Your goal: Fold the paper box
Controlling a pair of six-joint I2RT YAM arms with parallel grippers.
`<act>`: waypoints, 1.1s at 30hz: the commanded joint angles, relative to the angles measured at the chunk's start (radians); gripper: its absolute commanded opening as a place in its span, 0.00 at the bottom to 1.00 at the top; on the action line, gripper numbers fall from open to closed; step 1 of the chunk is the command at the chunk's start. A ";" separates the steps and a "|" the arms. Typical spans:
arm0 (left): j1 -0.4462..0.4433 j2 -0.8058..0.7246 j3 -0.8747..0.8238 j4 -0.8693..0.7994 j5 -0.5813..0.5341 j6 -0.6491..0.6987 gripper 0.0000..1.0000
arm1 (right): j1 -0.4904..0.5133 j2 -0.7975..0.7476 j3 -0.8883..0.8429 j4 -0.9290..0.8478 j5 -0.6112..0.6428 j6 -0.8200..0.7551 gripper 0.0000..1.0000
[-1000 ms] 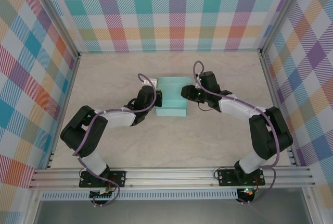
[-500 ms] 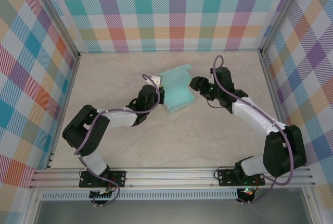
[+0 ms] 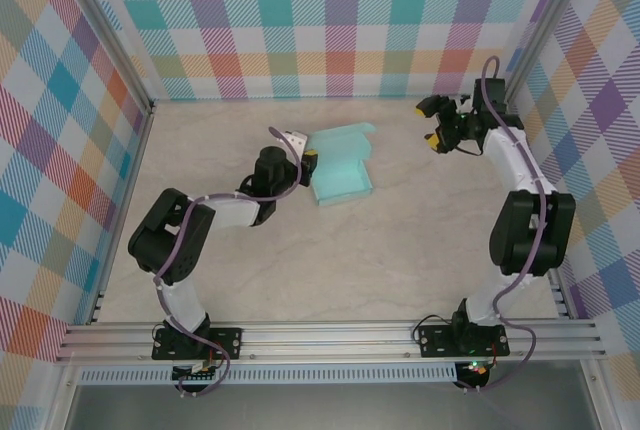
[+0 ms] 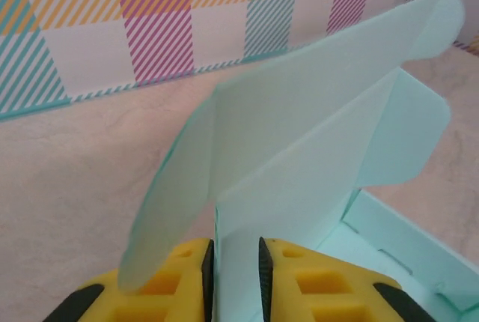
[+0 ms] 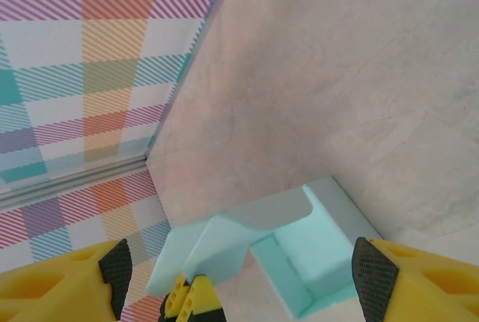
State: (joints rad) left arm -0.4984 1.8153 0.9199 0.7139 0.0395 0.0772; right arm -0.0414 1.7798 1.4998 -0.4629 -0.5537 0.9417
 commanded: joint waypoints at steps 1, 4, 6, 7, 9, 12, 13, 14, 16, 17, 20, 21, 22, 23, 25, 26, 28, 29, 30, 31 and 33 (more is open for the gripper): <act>0.022 0.039 0.055 0.025 0.172 0.012 0.50 | 0.018 0.074 0.041 -0.058 -0.124 0.087 0.79; 0.034 0.042 0.075 0.007 0.202 -0.028 0.60 | 0.029 0.127 0.079 -0.068 -0.118 0.112 0.79; 0.050 0.018 0.075 0.009 0.225 -0.111 0.64 | 0.040 0.165 0.126 -0.089 -0.109 0.102 0.78; 0.058 -0.003 0.068 0.015 0.238 -0.154 0.65 | 0.045 0.185 0.151 -0.097 -0.108 0.098 0.78; 0.064 -0.060 0.048 -0.002 0.241 -0.208 0.67 | 0.053 0.226 0.205 -0.122 -0.121 0.089 0.78; 0.075 -0.165 0.037 -0.118 0.233 -0.275 0.70 | 0.066 0.270 0.260 -0.160 -0.142 0.106 0.78; 0.084 -0.198 0.039 -0.169 0.240 -0.296 0.70 | 0.071 0.274 0.260 -0.154 -0.155 0.121 0.78; 0.096 -0.221 0.045 -0.216 0.243 -0.321 0.71 | 0.074 0.279 0.259 -0.147 -0.167 0.132 0.78; 0.131 -0.257 0.072 -0.322 0.252 -0.376 0.73 | 0.081 0.291 0.272 -0.168 -0.181 0.155 0.78; 0.154 -0.268 0.088 -0.375 0.255 -0.393 0.72 | 0.084 0.303 0.285 -0.182 -0.195 0.160 0.79; 0.213 -0.263 0.114 -0.467 0.231 -0.394 0.72 | 0.096 0.338 0.324 -0.210 -0.220 0.173 0.79; 0.232 -0.247 0.128 -0.500 0.208 -0.395 0.72 | 0.102 0.348 0.329 -0.212 -0.221 0.178 0.79; 0.248 -0.227 0.143 -0.528 0.199 -0.390 0.71 | 0.109 0.354 0.329 -0.212 -0.222 0.189 0.79; 0.264 -0.194 0.167 -0.561 0.201 -0.389 0.70 | 0.116 0.361 0.325 -0.205 -0.226 0.207 0.79; 0.283 -0.125 0.208 -0.600 0.230 -0.397 0.70 | 0.132 0.372 0.321 -0.183 -0.234 0.240 0.79; 0.287 -0.090 0.229 -0.606 0.252 -0.413 0.69 | 0.138 0.381 0.328 -0.196 -0.236 0.256 0.79; 0.287 -0.037 0.243 -0.566 0.310 -0.477 0.69 | 0.150 0.396 0.329 -0.177 -0.249 0.275 0.80; 0.285 -0.014 0.244 -0.525 0.334 -0.528 0.69 | 0.153 0.402 0.327 -0.170 -0.252 0.287 0.79; 0.284 0.004 0.243 -0.483 0.349 -0.572 0.69 | 0.157 0.408 0.327 -0.163 -0.253 0.295 0.79; 0.281 0.018 0.247 -0.458 0.348 -0.606 0.69 | 0.160 0.411 0.326 -0.158 -0.254 0.300 0.78; 0.272 0.046 0.261 -0.435 0.342 -0.666 0.69 | 0.165 0.414 0.324 -0.144 -0.258 0.316 0.78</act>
State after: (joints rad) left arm -0.2153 1.8473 1.1439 0.2157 0.3340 -0.4564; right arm 0.1165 2.1880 1.8061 -0.6216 -0.7773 1.2064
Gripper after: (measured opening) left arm 0.687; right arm 0.779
